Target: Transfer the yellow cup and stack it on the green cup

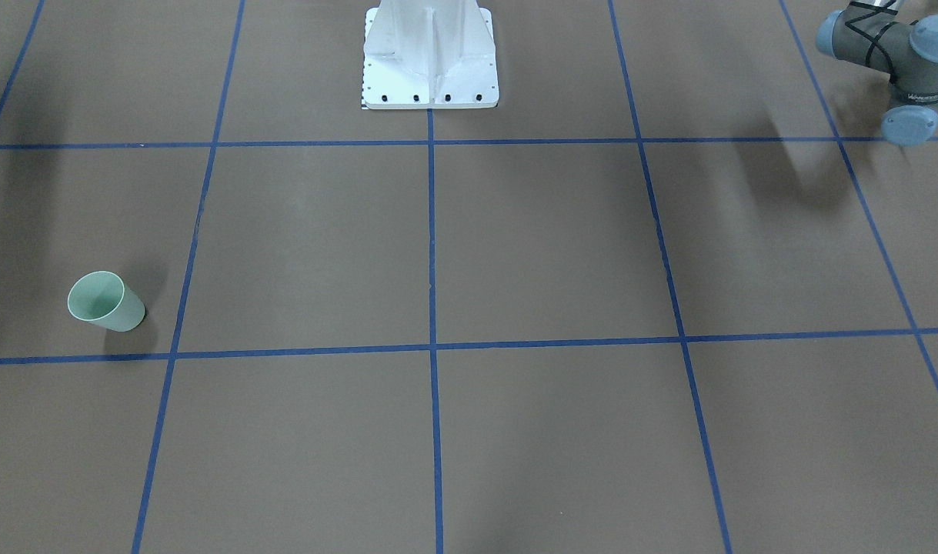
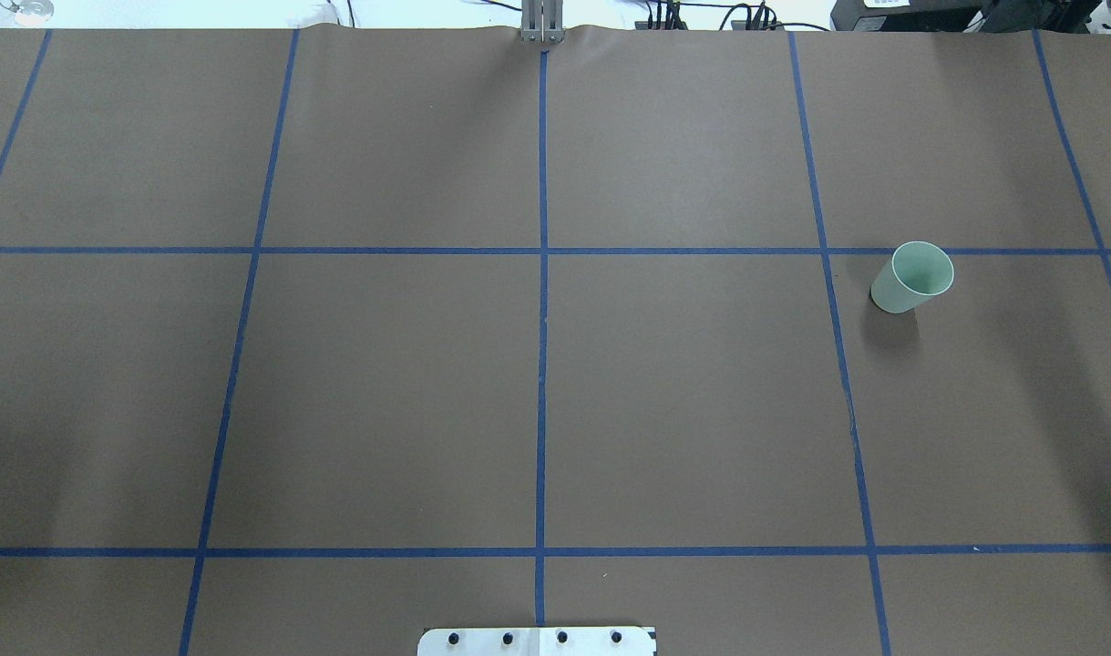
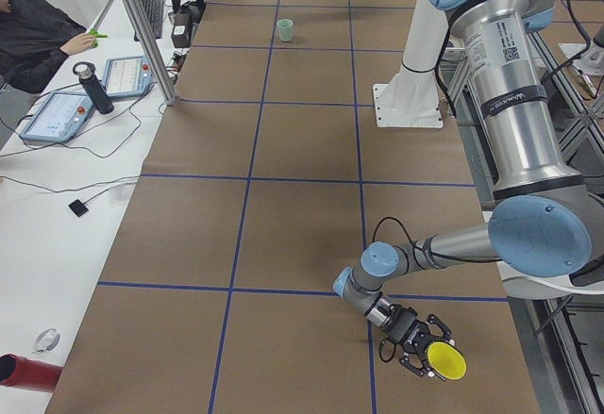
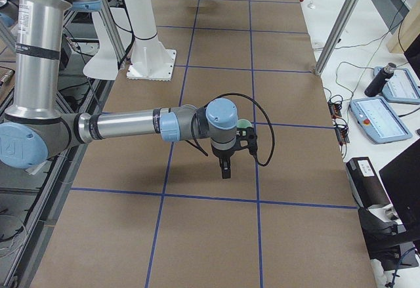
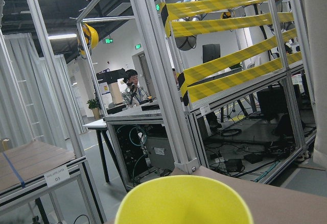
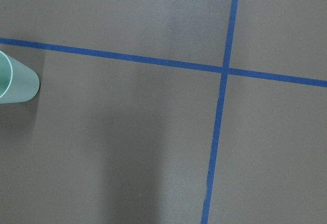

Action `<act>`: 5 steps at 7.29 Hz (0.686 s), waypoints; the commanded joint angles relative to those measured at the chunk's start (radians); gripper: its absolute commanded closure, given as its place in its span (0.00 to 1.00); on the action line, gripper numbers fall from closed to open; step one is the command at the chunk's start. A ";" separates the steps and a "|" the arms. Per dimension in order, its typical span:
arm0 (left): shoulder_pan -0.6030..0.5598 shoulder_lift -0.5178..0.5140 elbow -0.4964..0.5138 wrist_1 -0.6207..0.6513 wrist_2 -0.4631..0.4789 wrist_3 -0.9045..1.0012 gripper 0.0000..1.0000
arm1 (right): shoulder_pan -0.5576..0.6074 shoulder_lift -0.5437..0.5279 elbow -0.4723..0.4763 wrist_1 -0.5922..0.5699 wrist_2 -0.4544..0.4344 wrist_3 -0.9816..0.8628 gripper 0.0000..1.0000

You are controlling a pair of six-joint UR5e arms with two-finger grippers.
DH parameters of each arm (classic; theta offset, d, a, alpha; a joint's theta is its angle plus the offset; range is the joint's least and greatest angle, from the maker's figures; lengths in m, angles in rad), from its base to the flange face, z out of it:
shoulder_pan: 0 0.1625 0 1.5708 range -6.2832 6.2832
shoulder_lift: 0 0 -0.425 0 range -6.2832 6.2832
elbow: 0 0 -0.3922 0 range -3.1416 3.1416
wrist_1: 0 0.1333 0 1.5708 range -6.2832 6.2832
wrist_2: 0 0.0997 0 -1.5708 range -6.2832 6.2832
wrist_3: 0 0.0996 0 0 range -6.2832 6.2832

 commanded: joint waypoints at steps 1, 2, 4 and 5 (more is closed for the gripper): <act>-0.071 0.019 -0.124 0.061 0.136 0.103 1.00 | 0.000 0.001 0.000 0.000 0.003 0.000 0.00; -0.146 0.000 -0.146 0.088 0.241 0.160 1.00 | 0.000 0.001 0.001 0.000 0.001 0.000 0.00; -0.181 -0.048 -0.166 0.103 0.314 0.240 1.00 | 0.001 0.001 0.001 0.000 0.000 0.000 0.00; -0.220 -0.054 -0.188 0.103 0.398 0.286 1.00 | 0.001 0.000 0.001 0.000 0.001 0.000 0.00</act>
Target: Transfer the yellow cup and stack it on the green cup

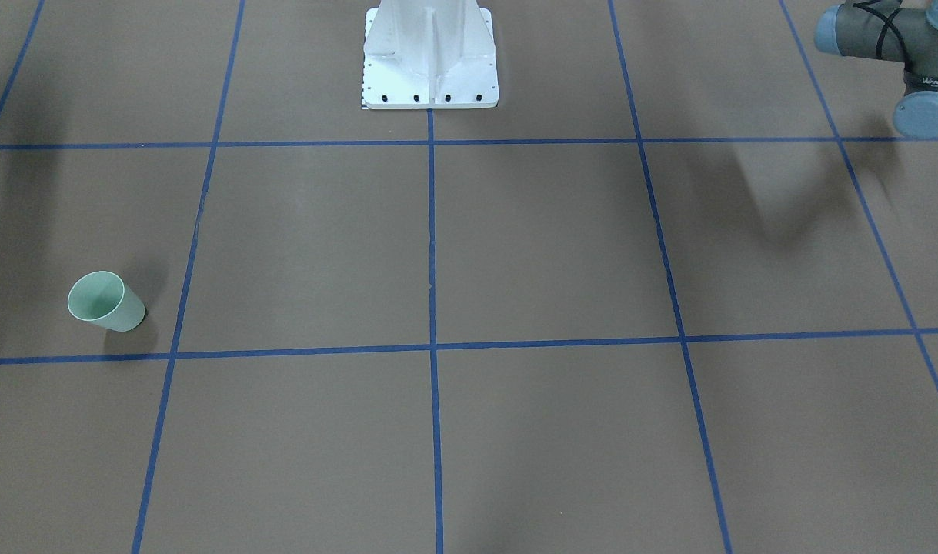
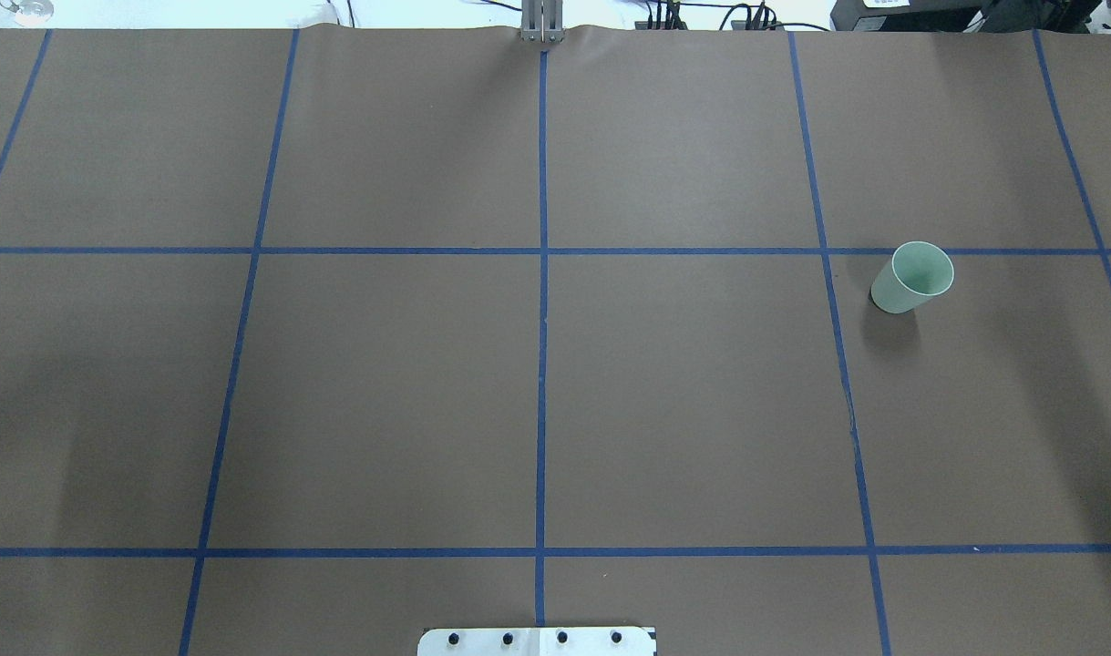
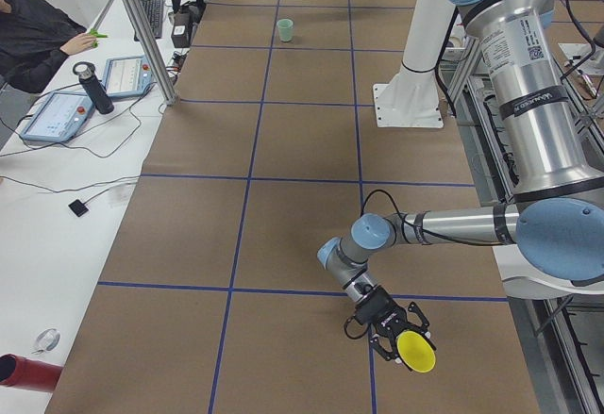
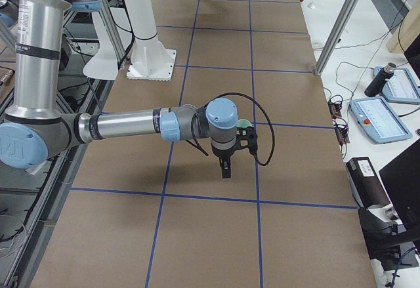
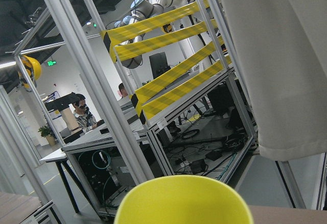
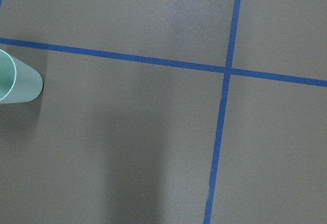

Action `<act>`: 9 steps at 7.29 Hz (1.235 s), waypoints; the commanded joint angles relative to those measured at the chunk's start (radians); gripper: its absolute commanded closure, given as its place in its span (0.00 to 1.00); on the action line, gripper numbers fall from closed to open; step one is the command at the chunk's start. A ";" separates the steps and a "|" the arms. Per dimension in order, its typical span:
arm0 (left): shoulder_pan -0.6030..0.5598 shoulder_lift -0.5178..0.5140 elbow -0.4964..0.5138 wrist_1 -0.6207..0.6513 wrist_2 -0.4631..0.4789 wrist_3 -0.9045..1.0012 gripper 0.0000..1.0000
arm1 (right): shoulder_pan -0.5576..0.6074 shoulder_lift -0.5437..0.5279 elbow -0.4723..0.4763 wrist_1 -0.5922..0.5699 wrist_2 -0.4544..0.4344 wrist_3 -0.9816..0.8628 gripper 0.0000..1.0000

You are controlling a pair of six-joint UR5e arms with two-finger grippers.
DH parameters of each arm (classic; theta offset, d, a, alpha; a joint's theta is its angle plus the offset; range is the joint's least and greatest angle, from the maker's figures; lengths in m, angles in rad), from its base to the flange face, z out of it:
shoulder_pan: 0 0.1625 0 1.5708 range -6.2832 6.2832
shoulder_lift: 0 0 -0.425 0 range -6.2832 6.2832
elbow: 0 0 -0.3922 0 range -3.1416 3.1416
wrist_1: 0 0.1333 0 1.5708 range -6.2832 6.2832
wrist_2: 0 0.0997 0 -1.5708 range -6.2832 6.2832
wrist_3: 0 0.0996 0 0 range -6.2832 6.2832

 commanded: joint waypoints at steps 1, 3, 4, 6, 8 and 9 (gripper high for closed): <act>-0.128 -0.051 -0.055 -0.003 0.199 0.124 1.00 | 0.000 -0.004 0.000 0.000 0.001 0.000 0.00; -0.165 -0.129 -0.058 -0.068 0.274 0.187 1.00 | 0.000 -0.009 -0.004 0.000 -0.001 0.002 0.00; -0.166 -0.134 -0.056 -0.137 0.308 0.239 1.00 | 0.000 -0.007 -0.007 0.002 -0.004 0.002 0.00; -0.171 -0.139 -0.058 -0.292 0.371 0.335 1.00 | -0.001 -0.007 -0.011 0.002 -0.006 0.005 0.00; -0.194 -0.171 -0.050 -0.467 0.418 0.478 1.00 | -0.001 -0.009 -0.012 0.002 0.004 0.049 0.00; -0.198 -0.201 -0.047 -0.544 0.418 0.550 1.00 | -0.001 -0.006 -0.012 0.009 0.008 0.095 0.00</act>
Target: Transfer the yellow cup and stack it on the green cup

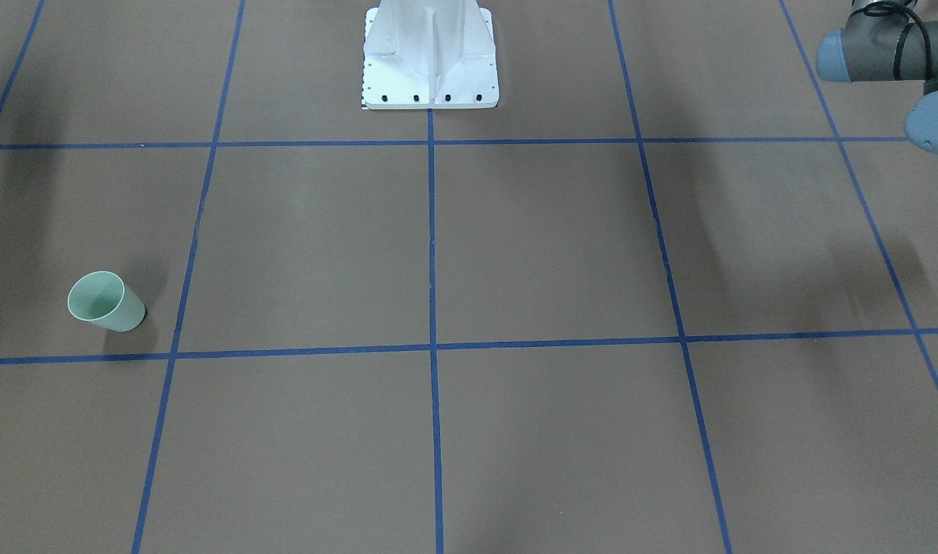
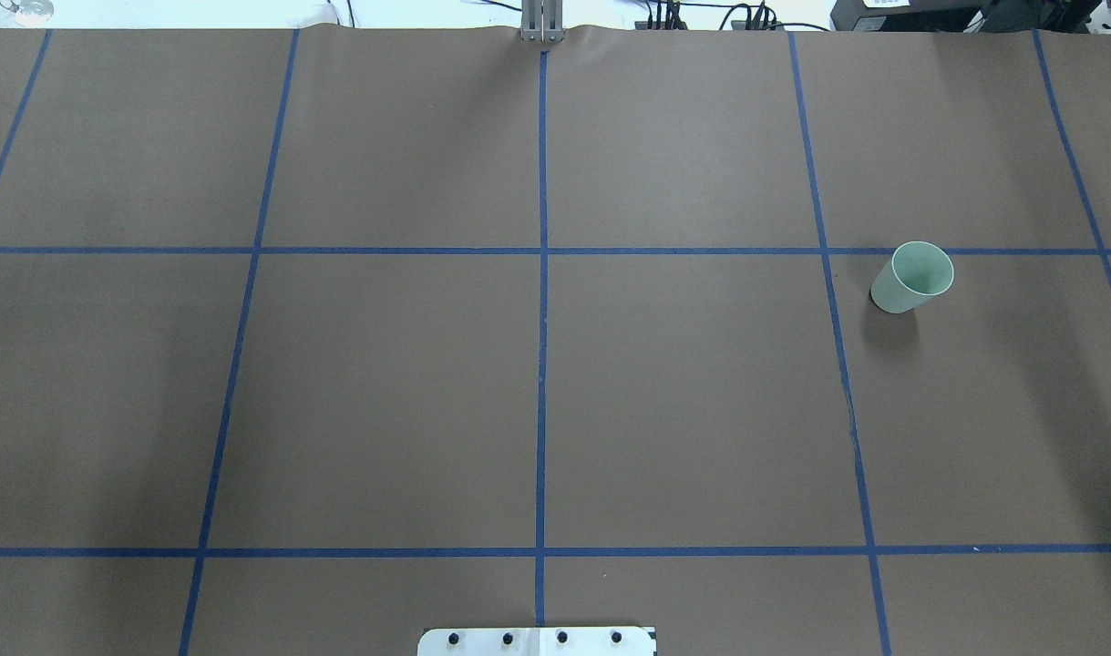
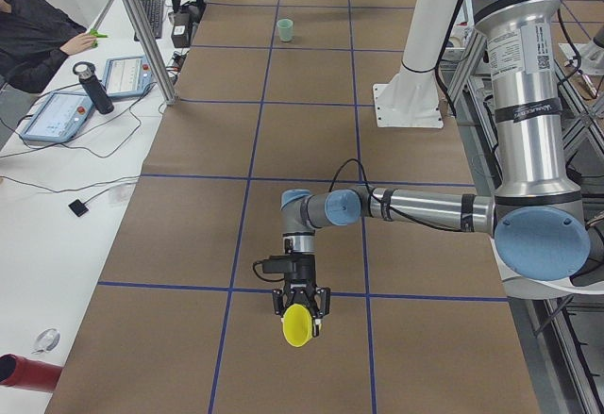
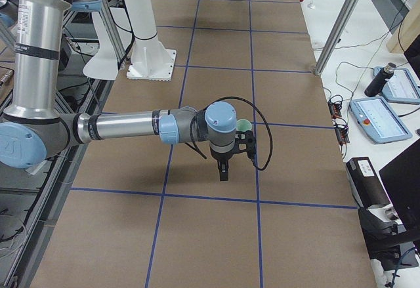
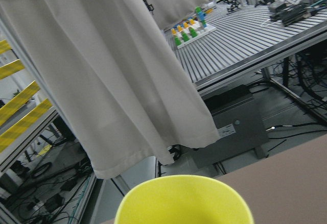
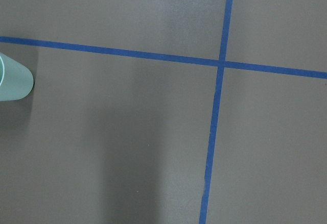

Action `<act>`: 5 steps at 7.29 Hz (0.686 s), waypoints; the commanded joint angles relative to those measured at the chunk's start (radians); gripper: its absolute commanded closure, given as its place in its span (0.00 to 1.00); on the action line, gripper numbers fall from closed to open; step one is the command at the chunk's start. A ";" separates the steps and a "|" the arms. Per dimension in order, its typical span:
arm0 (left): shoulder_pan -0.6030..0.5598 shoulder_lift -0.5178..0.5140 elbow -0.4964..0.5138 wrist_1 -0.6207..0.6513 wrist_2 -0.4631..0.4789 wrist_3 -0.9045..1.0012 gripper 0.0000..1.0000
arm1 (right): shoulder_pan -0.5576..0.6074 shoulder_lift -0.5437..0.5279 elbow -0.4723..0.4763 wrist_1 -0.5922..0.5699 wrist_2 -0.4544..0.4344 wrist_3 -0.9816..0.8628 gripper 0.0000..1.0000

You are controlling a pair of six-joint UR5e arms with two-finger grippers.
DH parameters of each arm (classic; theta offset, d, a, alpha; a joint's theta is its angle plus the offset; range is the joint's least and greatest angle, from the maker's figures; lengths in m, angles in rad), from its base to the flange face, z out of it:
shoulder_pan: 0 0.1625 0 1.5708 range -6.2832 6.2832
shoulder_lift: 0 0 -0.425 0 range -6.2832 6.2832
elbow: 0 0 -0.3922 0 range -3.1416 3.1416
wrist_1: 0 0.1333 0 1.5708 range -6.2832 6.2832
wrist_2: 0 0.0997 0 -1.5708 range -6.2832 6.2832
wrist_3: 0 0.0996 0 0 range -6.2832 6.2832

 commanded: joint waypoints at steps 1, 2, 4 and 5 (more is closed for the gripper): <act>-0.021 -0.082 0.004 -0.138 0.009 0.142 1.00 | 0.000 0.005 0.001 0.007 0.001 0.059 0.00; -0.024 -0.137 -0.001 -0.168 0.009 0.179 1.00 | 0.000 0.012 0.001 0.010 0.000 0.079 0.00; -0.024 -0.191 -0.005 -0.402 0.002 0.325 1.00 | 0.000 0.003 -0.003 0.012 0.004 0.089 0.00; -0.024 -0.196 -0.007 -0.531 -0.005 0.389 1.00 | 0.000 0.008 -0.025 0.038 0.012 0.087 0.00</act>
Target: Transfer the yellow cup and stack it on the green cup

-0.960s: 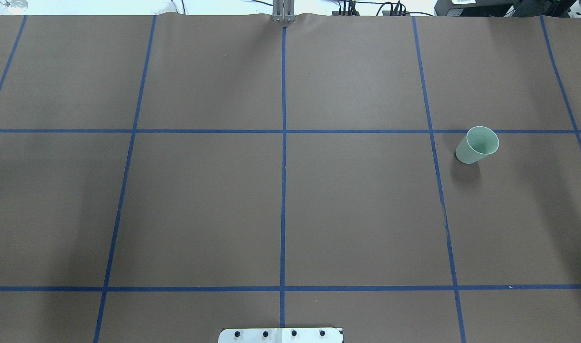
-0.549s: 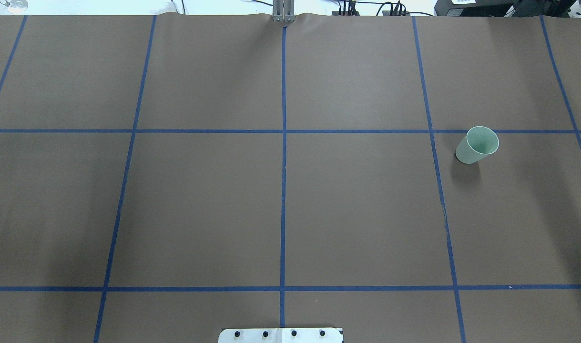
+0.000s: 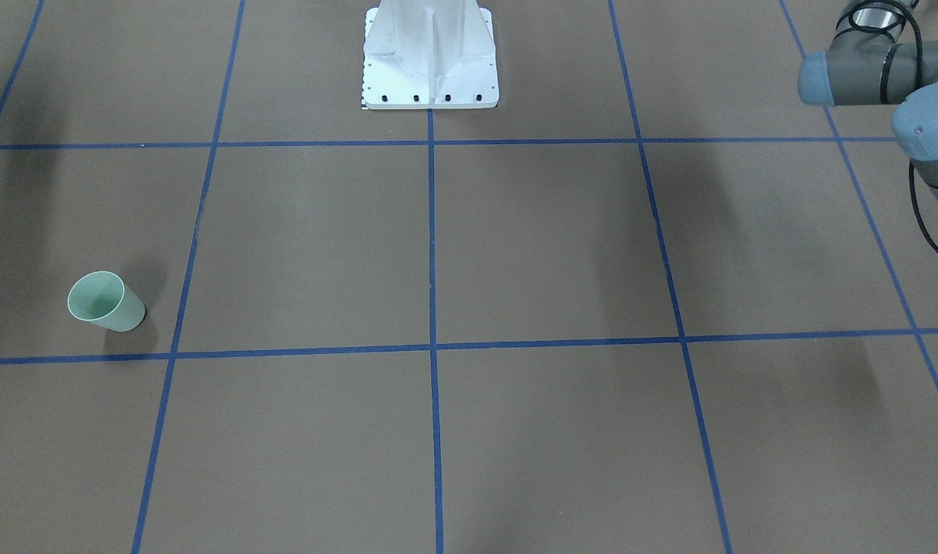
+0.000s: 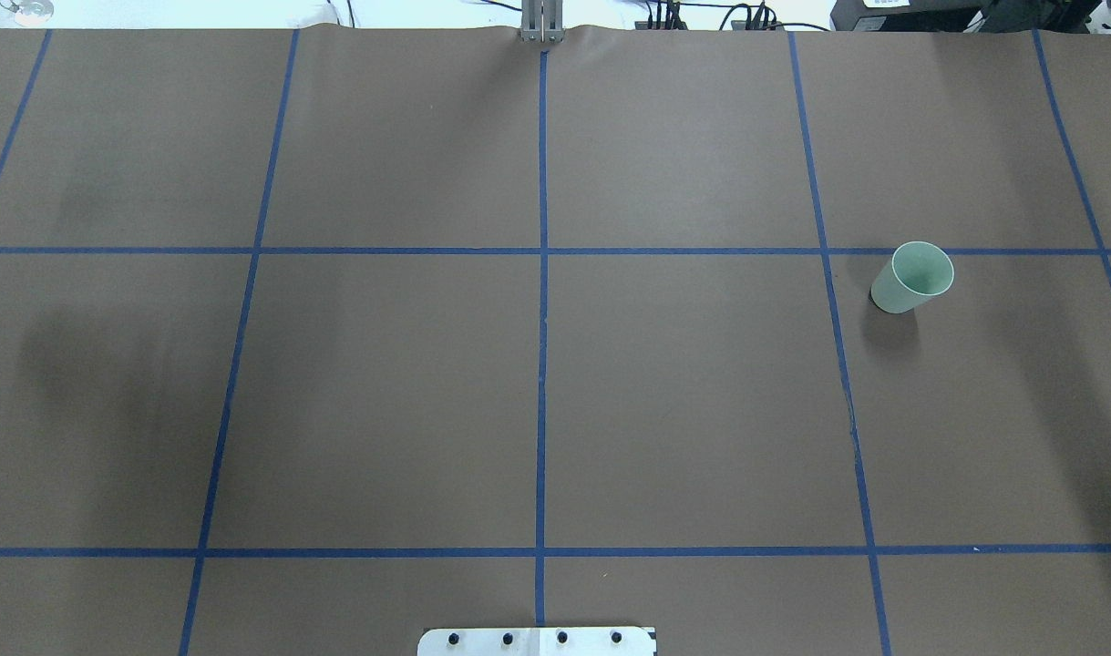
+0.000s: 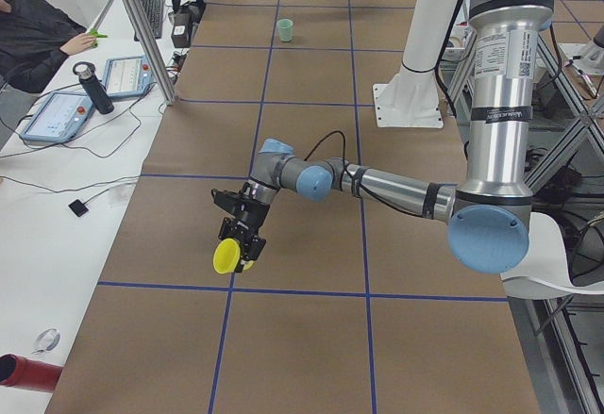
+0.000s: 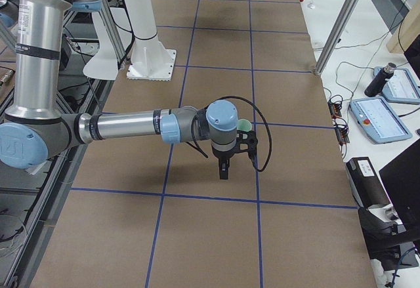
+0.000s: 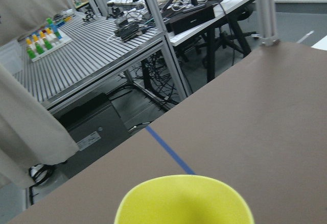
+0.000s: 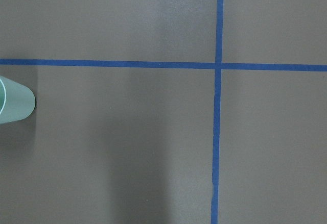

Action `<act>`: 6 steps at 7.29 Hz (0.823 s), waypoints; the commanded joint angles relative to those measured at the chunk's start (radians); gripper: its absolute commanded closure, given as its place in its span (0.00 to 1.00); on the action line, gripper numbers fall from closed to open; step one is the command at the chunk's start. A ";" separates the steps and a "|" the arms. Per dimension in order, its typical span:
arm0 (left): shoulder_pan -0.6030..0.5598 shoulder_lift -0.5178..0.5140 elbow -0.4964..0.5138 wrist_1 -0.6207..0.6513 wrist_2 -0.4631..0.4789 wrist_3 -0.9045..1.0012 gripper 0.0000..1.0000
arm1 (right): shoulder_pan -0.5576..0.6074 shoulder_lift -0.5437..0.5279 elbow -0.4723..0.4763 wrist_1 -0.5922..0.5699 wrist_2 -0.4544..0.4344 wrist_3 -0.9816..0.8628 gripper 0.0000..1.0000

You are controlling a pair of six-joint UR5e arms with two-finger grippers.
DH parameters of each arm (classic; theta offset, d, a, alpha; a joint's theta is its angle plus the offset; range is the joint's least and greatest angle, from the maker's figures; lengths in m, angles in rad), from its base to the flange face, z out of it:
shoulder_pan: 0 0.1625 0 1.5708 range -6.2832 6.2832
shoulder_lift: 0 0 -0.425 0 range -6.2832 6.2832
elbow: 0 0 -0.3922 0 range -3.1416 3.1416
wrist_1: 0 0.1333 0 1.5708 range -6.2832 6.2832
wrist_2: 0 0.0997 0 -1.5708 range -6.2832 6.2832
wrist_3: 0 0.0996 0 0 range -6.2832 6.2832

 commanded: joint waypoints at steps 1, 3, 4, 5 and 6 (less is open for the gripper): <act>-0.001 -0.039 -0.015 -0.232 -0.010 0.117 1.00 | 0.000 -0.004 -0.017 0.047 0.008 0.010 0.00; 0.004 -0.122 -0.066 -0.274 -0.191 0.149 1.00 | 0.000 0.016 -0.016 0.051 0.013 0.065 0.00; 0.004 -0.165 -0.074 -0.292 -0.253 0.239 1.00 | 0.000 0.018 -0.011 0.051 0.030 0.067 0.00; 0.006 -0.190 -0.081 -0.346 -0.299 0.352 1.00 | 0.000 0.031 -0.008 0.048 0.057 0.070 0.00; 0.015 -0.192 -0.078 -0.459 -0.327 0.362 1.00 | 0.000 0.037 -0.007 0.042 0.059 0.073 0.00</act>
